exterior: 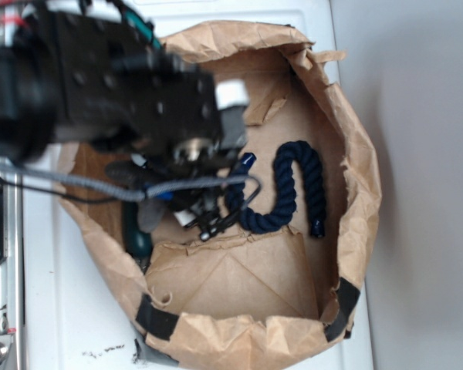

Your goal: Grab the gray animal.

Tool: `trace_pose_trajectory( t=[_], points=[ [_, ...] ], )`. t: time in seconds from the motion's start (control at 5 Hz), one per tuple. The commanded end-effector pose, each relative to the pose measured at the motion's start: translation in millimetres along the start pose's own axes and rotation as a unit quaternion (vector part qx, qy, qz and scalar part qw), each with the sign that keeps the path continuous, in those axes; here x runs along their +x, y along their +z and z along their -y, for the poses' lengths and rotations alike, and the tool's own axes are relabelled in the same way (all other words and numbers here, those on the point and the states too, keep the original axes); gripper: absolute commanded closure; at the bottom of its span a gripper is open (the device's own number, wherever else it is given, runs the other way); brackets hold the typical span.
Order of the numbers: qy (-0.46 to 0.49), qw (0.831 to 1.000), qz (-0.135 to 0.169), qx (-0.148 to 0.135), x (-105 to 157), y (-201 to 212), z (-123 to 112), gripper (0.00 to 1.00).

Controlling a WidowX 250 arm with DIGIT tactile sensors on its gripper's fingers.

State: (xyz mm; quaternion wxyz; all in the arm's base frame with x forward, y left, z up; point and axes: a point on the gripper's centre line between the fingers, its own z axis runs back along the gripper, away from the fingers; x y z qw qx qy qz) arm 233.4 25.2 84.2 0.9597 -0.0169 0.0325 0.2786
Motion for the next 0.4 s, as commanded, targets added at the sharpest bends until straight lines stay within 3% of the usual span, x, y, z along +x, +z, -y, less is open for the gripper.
trace_pose_trajectory(
  t=[0.0, 0.2],
  points=[
    [0.022, 0.999, 0.005, -0.027, 14.8, 75.7, 9.2, 1.0],
    [0.015, 0.999, 0.021, -0.033, 14.0, 74.4, 9.6, 1.0]
  ],
)
